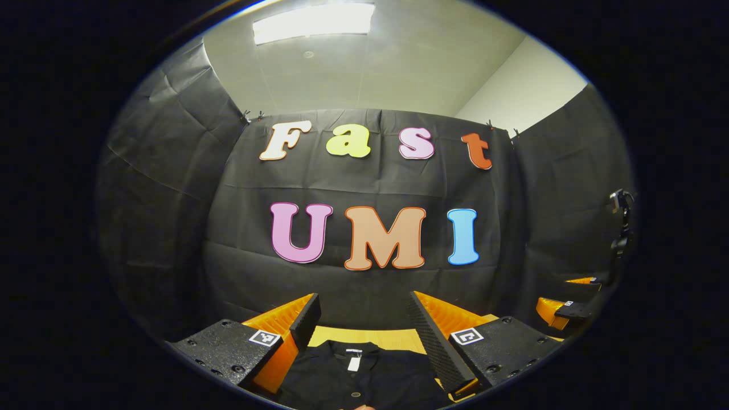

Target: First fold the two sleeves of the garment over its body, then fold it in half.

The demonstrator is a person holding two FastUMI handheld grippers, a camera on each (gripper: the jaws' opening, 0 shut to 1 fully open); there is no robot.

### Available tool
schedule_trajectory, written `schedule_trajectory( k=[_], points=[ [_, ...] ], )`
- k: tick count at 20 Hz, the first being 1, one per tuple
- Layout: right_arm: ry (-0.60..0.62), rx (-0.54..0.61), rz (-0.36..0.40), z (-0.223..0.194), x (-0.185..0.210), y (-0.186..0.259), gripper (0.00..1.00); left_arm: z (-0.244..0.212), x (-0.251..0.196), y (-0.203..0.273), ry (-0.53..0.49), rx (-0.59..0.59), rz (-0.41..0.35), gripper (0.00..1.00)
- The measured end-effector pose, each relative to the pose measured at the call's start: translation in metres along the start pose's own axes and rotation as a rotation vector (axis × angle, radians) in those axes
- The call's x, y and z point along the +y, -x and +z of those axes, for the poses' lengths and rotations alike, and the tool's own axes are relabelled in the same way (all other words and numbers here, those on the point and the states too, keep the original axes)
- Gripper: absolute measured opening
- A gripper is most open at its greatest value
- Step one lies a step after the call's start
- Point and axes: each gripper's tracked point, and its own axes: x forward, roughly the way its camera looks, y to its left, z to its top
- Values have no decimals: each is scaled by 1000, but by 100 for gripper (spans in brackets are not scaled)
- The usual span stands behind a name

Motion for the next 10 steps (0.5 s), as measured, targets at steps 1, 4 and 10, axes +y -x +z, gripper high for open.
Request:
schedule_trajectory(
  k=[1, 4, 10],
  points=[
    [7, 29, -15, -14, -11, -6, 98, -2, -4, -1, -1, 6, 0, 94],
    [26, 134, -50, -57, -42, -19, 99, -7, -16, -2, -6, 21, 4, 94],
    [11, 357, -73, -149, -87, -45, 98, -18, -36, -11, -15, 45, 20, 94]
  ],
)
